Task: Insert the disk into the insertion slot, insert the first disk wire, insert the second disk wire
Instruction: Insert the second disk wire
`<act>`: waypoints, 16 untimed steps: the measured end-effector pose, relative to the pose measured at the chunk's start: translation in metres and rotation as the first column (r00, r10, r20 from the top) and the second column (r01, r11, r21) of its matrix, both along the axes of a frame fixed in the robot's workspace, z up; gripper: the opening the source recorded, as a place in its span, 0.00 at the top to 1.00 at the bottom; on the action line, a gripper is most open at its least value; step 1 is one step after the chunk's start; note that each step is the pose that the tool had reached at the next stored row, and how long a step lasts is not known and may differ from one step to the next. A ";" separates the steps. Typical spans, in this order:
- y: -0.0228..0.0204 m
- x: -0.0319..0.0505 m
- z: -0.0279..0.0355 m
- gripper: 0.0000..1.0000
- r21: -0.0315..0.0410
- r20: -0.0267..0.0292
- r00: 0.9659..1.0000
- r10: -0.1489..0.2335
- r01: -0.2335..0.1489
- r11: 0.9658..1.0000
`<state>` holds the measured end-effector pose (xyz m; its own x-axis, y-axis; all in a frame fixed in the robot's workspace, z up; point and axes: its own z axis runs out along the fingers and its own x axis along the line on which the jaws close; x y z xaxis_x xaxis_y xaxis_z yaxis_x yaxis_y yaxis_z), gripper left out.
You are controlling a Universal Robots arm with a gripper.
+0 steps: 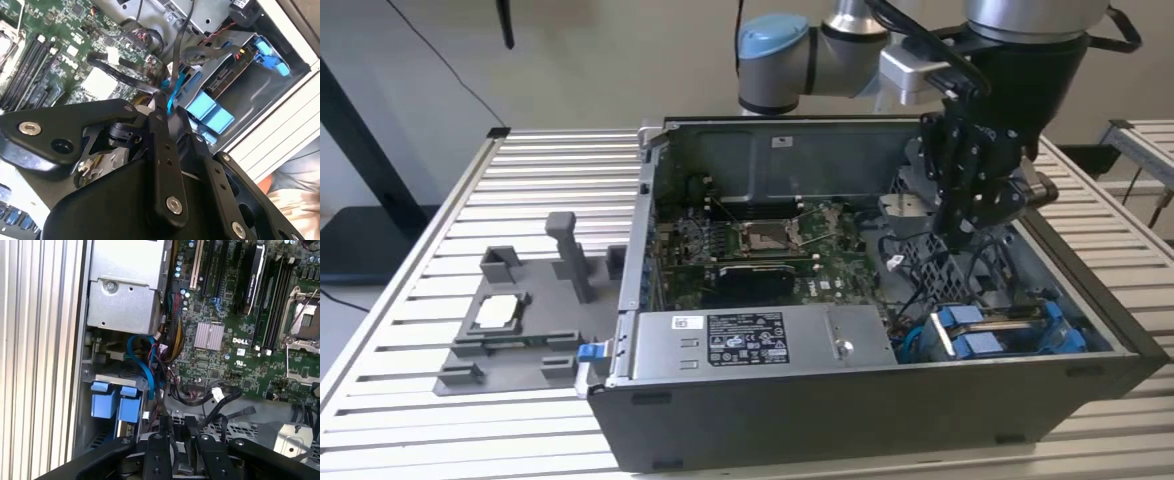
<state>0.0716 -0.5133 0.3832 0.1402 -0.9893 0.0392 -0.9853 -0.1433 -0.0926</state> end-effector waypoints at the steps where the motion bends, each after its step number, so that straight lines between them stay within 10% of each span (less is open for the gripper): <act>1: 0.0012 -0.0005 -0.0006 0.73 -0.003 0.008 1.000 0.001 -0.001 1.000; 6: 0.0076 -0.0051 -0.0063 0.73 -0.010 0.031 1.000 0.003 -0.002 1.000; 16: 0.0078 -0.0058 -0.0075 0.73 -0.014 0.032 0.999 0.004 -0.003 1.000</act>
